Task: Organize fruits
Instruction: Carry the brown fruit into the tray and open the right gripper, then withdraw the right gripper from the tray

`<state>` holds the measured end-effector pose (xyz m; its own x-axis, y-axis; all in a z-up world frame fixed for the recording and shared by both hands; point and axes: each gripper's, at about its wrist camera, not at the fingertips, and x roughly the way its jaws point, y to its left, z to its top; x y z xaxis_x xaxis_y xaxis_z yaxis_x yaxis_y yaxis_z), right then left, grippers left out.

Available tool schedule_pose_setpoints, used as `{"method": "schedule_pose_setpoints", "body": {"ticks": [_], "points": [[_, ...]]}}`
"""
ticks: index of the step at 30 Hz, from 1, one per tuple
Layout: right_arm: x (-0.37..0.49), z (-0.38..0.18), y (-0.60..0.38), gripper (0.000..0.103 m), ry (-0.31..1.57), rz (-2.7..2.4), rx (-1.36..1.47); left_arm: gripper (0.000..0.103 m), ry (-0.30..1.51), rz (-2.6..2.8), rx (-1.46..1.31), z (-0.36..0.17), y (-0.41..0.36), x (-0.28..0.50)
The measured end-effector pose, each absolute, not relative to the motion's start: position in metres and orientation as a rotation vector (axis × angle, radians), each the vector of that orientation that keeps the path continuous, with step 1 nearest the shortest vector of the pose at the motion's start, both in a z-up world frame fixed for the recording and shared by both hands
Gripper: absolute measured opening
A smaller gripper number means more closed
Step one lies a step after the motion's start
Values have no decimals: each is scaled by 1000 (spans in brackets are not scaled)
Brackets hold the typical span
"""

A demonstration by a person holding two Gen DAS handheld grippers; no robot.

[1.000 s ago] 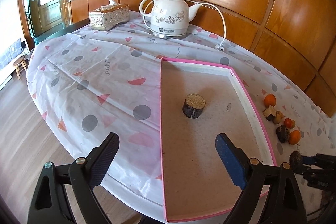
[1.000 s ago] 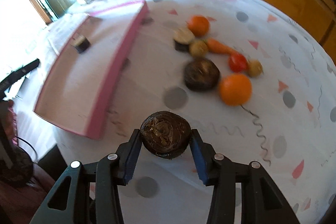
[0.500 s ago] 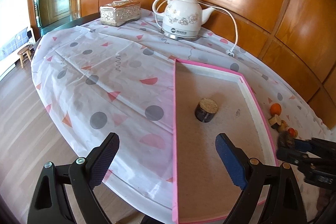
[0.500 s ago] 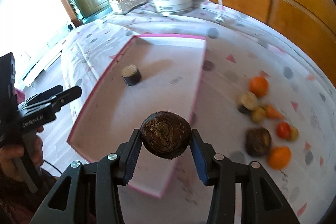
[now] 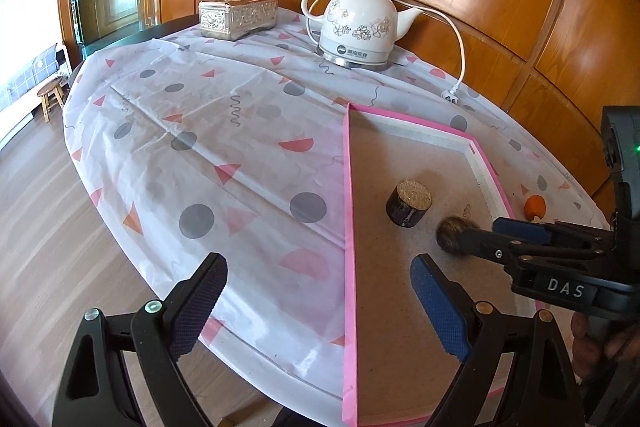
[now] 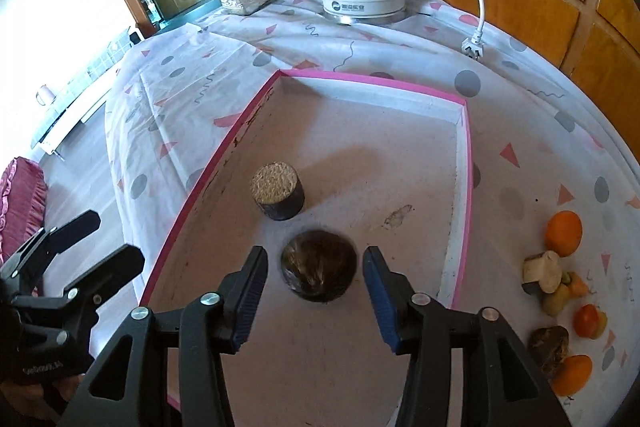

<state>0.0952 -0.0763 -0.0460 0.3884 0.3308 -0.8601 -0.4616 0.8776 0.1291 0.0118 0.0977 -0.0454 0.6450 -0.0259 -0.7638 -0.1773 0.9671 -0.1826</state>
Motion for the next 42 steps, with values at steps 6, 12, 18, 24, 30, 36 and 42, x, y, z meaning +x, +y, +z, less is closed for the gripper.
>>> {"method": "schedule_pose_setpoints", "body": {"ticks": [6,12,18,24,30,36,42], "points": [[87,-38,-96,57,1030,474,-123,93,867,75,-233,-44,91,12],[70,-26,-124,57,991,432,-142,93,857,53,-199,-40,81,11],[54,-23,-149,57,969,380,-158,93,846,40,-173,-36,74,10],[40,-19,-166,57,951,357,-204,93,840,20,-147,-32,65,8],[34,-14,-188,57,944,322,-205,93,838,1,-121,-30,56,7],[33,-12,-216,57,946,265,-200,93,840,-17,-101,-29,48,6],[32,-12,-250,57,959,191,-194,93,850,-32,-84,-31,43,8]]}}
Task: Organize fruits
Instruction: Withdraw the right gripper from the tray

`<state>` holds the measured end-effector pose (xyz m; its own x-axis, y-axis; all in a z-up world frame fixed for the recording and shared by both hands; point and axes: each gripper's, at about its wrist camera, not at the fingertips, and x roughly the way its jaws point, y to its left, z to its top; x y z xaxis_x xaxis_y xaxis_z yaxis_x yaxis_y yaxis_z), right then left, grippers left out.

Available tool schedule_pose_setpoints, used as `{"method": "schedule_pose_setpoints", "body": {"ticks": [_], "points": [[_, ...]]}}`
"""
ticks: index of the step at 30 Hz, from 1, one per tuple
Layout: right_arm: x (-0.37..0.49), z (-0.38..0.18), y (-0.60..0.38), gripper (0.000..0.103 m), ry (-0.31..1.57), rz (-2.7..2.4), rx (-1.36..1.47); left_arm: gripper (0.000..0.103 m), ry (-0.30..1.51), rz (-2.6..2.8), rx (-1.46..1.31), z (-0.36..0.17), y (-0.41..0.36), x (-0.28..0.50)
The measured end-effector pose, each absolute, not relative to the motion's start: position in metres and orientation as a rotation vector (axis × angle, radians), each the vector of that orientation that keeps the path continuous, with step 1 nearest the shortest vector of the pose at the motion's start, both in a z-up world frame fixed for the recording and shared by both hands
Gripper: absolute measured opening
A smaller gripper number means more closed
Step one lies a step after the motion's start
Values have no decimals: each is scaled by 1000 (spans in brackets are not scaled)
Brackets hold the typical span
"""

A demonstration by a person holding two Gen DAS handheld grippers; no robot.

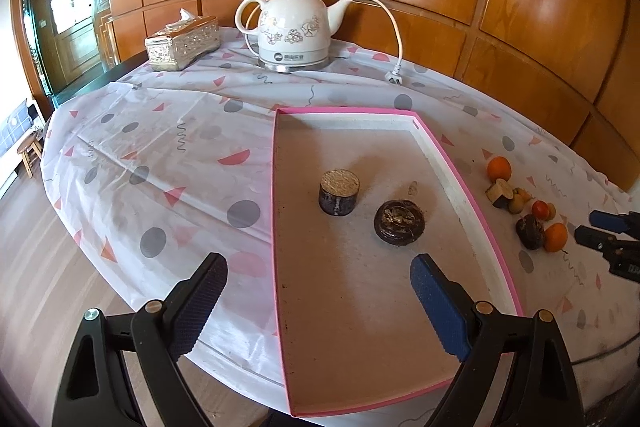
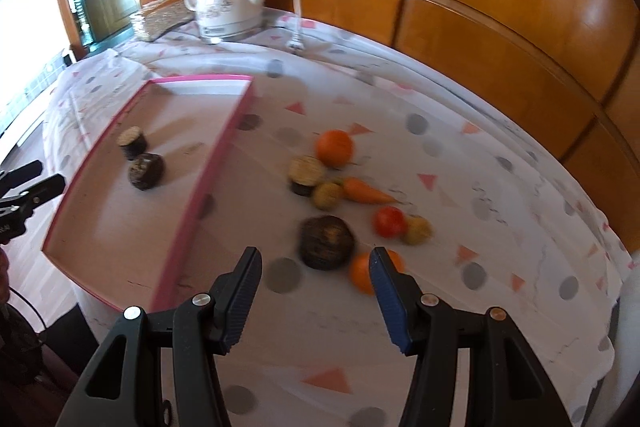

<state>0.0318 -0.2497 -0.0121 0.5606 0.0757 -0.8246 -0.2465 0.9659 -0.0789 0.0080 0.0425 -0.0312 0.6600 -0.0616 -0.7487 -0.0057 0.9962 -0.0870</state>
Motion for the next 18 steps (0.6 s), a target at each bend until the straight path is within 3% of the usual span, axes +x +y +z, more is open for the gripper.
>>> {"method": "schedule_pose_setpoints", "body": {"ticks": [18], "points": [[24,-33,-392,57,1040,-138,-87,93,870,-64,-34,-33,24,14]]}}
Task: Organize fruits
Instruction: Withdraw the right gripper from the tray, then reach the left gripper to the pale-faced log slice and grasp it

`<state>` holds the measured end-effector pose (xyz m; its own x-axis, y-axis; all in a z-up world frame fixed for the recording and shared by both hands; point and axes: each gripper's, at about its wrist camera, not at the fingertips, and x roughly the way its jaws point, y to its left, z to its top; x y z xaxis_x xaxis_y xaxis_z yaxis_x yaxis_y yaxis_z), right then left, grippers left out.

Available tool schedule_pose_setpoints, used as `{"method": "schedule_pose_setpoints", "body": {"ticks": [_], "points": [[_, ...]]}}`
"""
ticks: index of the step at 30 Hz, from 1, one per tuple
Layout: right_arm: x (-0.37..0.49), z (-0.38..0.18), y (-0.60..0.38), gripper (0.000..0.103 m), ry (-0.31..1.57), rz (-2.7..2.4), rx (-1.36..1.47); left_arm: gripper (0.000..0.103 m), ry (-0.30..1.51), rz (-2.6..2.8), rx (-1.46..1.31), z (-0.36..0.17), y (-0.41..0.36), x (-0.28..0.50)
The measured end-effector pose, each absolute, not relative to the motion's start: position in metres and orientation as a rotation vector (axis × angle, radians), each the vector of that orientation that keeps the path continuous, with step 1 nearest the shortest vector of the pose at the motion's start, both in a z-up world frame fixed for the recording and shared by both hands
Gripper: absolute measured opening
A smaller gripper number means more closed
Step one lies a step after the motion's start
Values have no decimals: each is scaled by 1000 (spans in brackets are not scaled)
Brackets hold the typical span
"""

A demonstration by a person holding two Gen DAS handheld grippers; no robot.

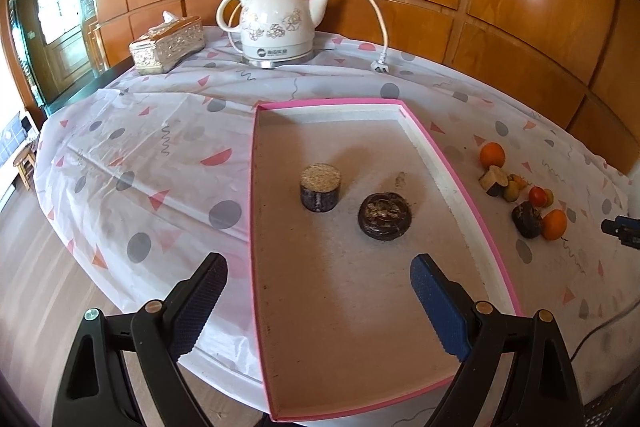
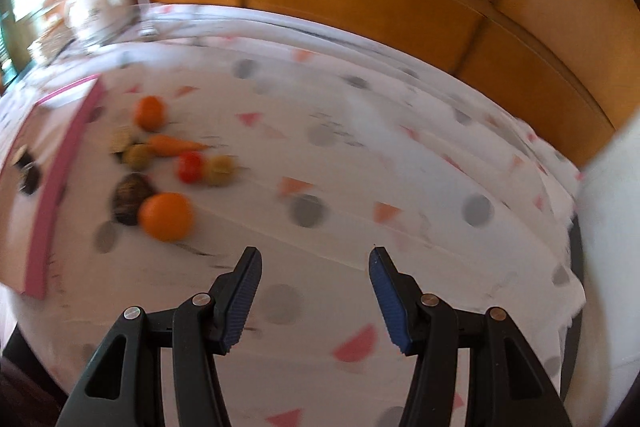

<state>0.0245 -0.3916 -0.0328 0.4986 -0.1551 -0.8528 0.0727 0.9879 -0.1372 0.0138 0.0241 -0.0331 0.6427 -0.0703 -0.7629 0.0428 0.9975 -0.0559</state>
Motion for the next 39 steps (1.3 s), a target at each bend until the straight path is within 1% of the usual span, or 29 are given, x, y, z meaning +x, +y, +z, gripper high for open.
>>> {"method": "schedule_pose_setpoints", "body": {"ticks": [9,15,23,24,25,26,28,30,36,37,39], "points": [[24,-59,-466,57,1170,-392,108,93,875,-127,19,-25,-4,23],[13,-59,-502,57,1173,-515,228,93,882,-205,65,-21,-35,35],[-2,-49,-538,57,1105,-644,364,93,916,-296,64,-19,-76,61],[-4,-48,-541,57,1097,-651,378,89,921,-304,64,-19,-80,64],[-5,-47,-544,57,1089,-658,392,83,928,-316,65,-20,-85,68],[-6,-46,-545,57,1083,-662,401,81,940,-332,65,-21,-91,72],[-6,-45,-544,57,1075,-662,408,71,965,-363,62,-24,-101,80],[-5,-45,-544,57,1070,-657,410,65,986,-386,58,-27,-110,87],[-10,-41,-550,57,1044,-669,437,64,1035,-422,53,-39,-140,112],[-10,-41,-551,57,1041,-669,447,60,1051,-428,46,-42,-144,116],[-10,-41,-552,57,1038,-660,460,56,1092,-446,9,-48,-151,126]]}}
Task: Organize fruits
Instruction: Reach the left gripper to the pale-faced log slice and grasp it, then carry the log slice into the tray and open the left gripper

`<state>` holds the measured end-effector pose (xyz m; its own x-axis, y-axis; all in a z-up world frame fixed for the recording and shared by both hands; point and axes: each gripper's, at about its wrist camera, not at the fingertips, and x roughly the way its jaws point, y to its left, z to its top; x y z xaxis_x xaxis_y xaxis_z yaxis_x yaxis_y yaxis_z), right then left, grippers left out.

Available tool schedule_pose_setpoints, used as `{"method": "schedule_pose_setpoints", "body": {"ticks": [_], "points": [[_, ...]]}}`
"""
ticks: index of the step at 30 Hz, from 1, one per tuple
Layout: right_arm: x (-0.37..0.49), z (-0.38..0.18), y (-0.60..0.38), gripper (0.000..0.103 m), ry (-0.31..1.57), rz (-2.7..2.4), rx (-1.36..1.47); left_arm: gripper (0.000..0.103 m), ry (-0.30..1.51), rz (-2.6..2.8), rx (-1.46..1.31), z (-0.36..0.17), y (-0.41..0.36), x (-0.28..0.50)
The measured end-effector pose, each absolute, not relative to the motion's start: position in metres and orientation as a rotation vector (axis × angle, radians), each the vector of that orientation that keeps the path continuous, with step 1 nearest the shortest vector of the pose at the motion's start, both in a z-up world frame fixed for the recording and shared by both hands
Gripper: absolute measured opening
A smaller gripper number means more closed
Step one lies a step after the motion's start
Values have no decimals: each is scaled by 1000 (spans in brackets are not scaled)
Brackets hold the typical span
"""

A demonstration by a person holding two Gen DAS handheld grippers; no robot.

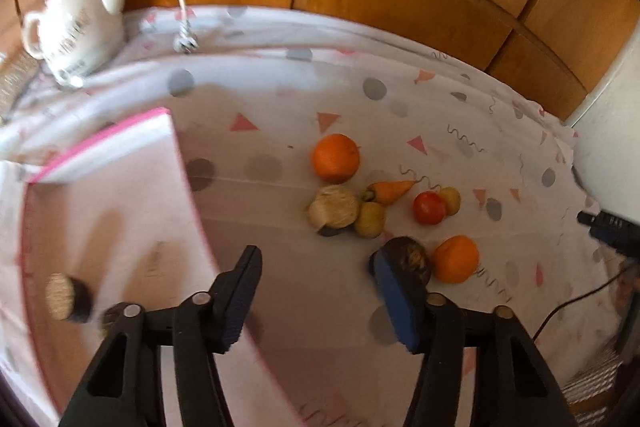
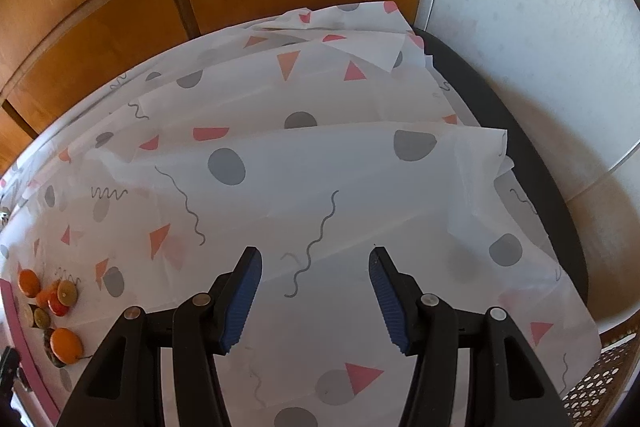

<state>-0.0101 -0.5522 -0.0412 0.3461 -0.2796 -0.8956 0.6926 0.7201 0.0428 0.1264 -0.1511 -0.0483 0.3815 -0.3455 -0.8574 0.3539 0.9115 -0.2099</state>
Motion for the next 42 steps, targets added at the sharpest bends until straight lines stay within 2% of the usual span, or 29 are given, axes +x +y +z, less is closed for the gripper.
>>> {"method": "schedule_pose_setpoints", "body": {"ticks": [11,13,15,28,42], "points": [[-6,-41,-548,57,1037,-622,458,54,1210,-383,-165,-77,-171,177],[-6,-41,-548,57,1037,-623,457,40,1229,-391,-175,-84,-173,180],[-6,-41,-548,57,1037,-623,456,37,1205,-394,-170,-85,-172,179],[-10,-47,-558,57,1058,-667,475,36,1142,-432,-91,-71,-165,155],[-2,-57,-547,57,1105,-615,440,36,1060,-395,-103,-43,-120,129]]}}
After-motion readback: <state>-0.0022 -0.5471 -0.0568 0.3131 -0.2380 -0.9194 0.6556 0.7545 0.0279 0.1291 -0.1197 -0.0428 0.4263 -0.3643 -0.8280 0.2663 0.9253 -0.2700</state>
